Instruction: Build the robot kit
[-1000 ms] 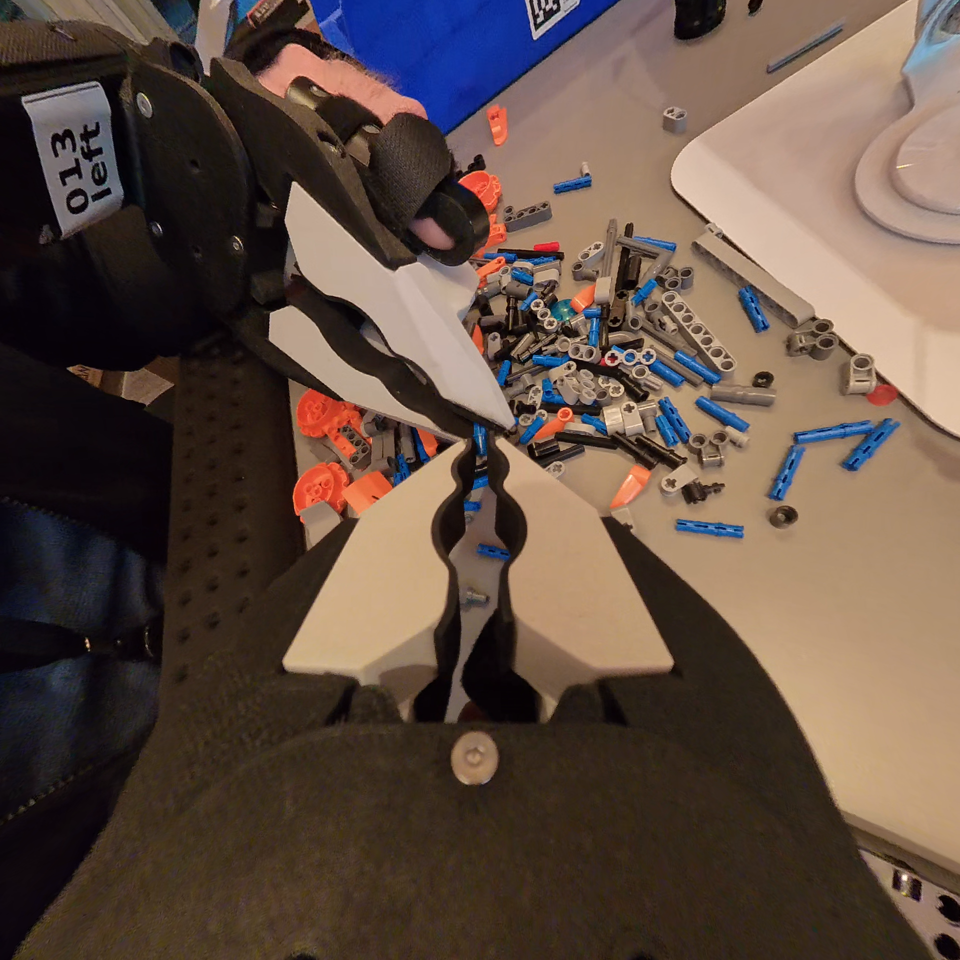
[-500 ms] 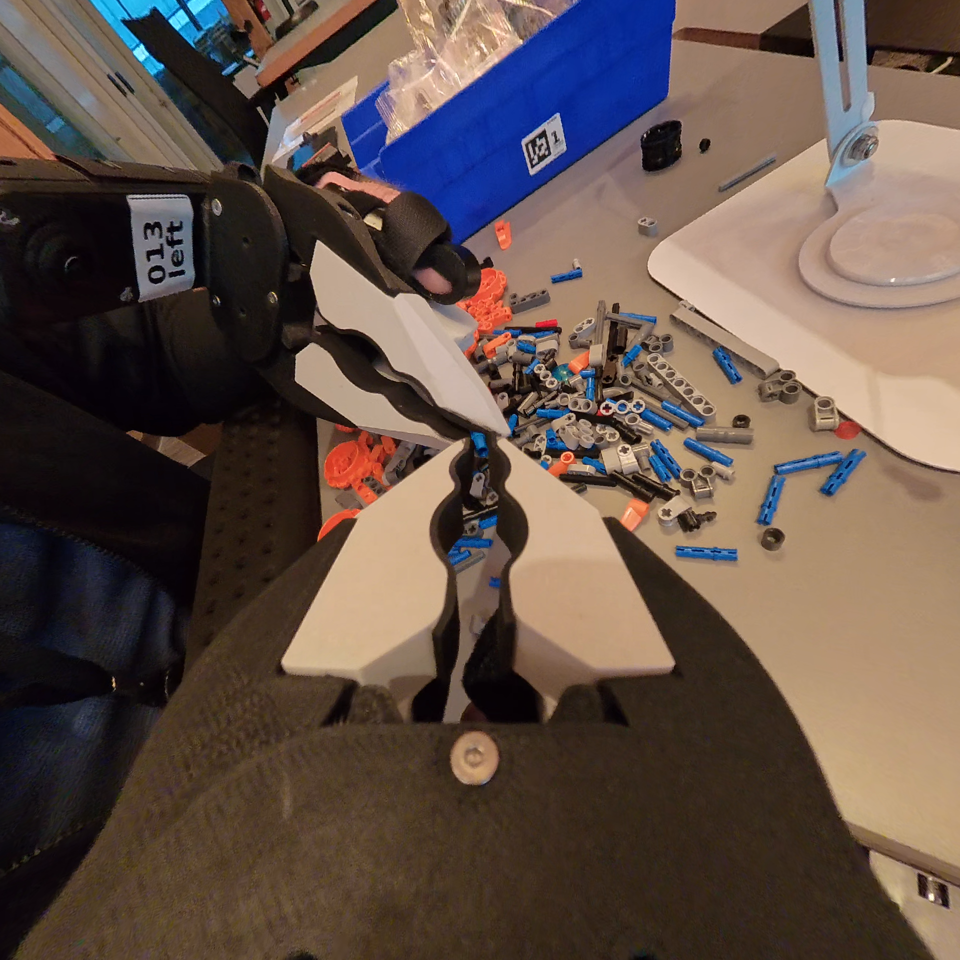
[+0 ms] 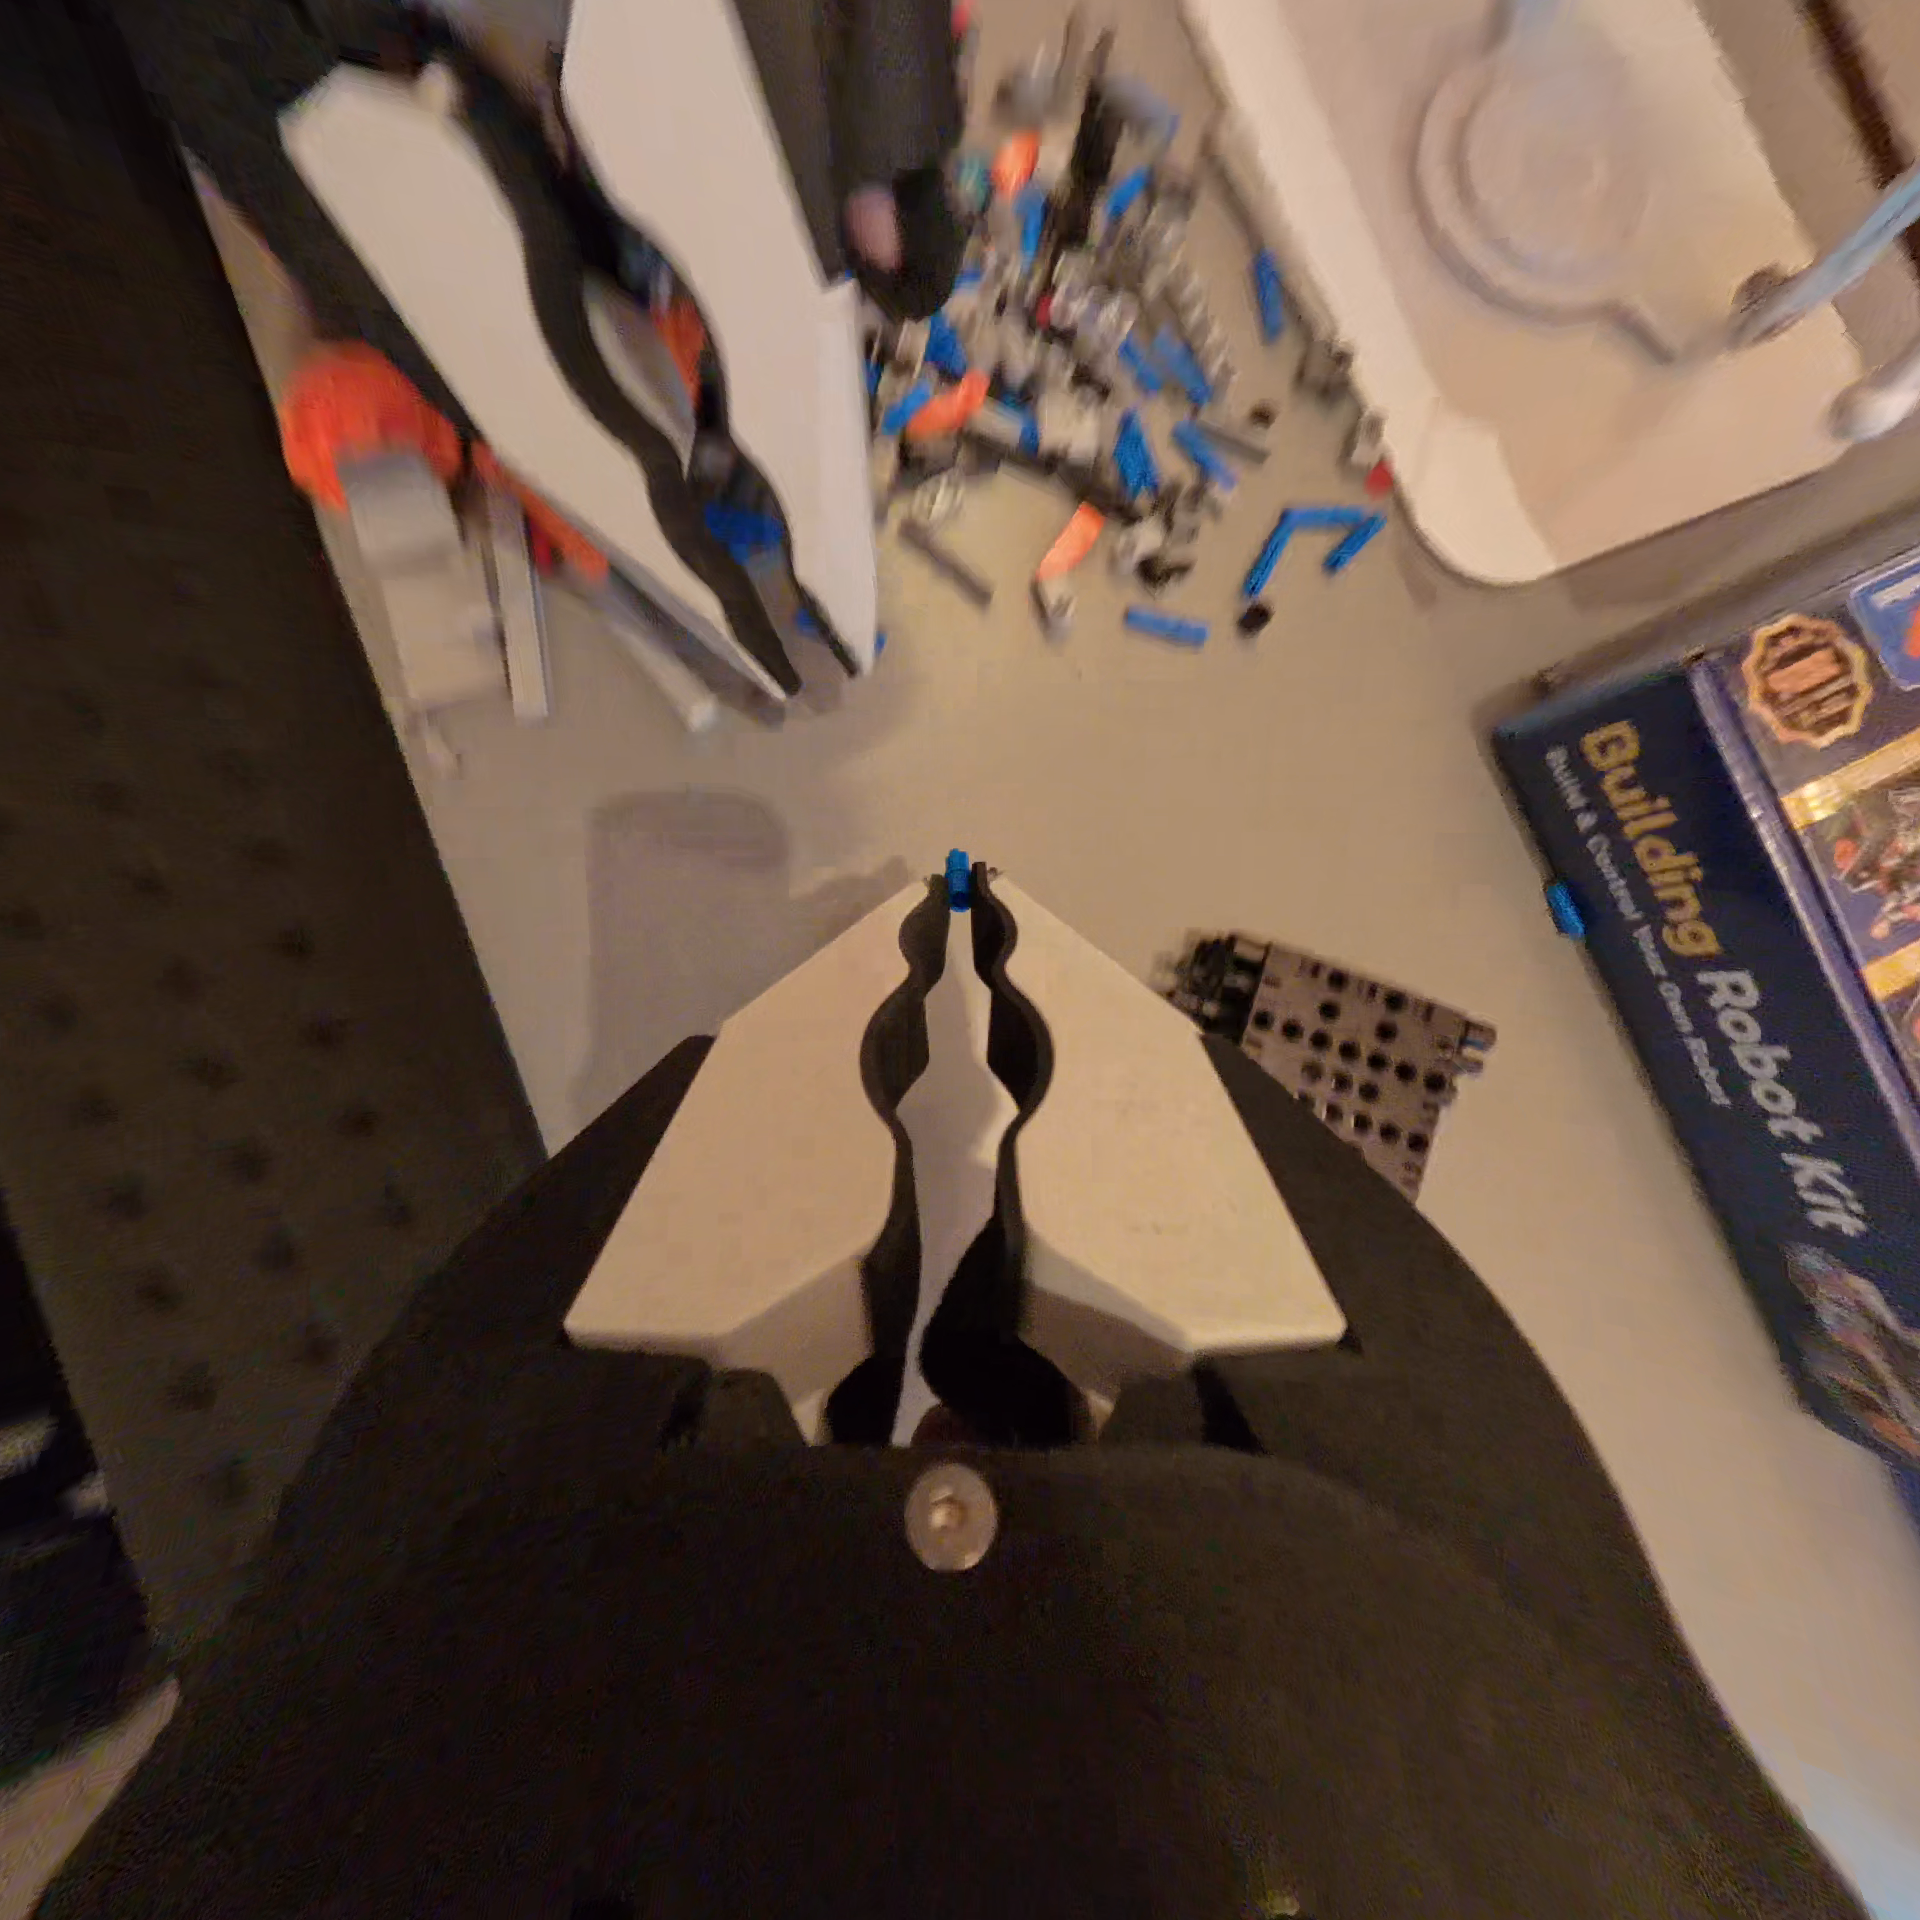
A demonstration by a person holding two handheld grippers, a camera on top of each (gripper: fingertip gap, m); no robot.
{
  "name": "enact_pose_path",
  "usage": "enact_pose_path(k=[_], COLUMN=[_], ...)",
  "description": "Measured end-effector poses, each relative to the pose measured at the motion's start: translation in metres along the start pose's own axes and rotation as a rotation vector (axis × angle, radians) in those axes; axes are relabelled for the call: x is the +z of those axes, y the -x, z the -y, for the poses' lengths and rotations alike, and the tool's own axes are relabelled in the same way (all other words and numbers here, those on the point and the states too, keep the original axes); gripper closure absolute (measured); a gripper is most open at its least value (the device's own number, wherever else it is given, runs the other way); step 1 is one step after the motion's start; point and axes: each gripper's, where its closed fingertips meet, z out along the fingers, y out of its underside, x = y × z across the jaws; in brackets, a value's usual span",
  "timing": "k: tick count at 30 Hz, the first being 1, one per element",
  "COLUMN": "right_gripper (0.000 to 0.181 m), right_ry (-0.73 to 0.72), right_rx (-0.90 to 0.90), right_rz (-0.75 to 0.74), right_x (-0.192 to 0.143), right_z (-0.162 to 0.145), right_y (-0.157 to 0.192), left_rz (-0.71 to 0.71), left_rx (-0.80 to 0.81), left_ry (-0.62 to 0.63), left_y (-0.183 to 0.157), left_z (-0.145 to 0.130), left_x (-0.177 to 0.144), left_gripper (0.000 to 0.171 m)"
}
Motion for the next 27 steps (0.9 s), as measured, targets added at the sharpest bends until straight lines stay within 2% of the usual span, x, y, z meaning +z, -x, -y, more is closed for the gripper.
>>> enact_pose_path(k=[4,8,11,20,27], right_gripper=[0.179,0.179,0.179,0.178,0.179], right_ry=[0.189,0.277,0.296,0.348,0.316], right_rx=[-0.142,-0.197,-0.221,-0.262,-0.279], right_rz=[0.001,-0.006,0.002,0.013,0.053], right_x=[0.000,0.007,0.012,0.016,0.016], right_z=[-0.033,-0.050,-0.054,-0.057,-0.050], right_y=[0.015,0.018,0.020,0.018,0.028], left_rz=[-0.078,-0.135,-0.197,-0.249,-0.272], left_rx=[0.043,0.045,0.004,-0.019,-0.037], left_ry=[0.006,0.038,0.017,-0.001,-0.019], left_y=[-0.011,-0.011,-0.014,-0.017,-0.018], left_z=[0.017,0.017,0.019,0.019,0.020], left_x=[0.023,0.043,0.051,0.060,0.060], left_gripper=[0.159,0.157,0.157,0.166,0.170])
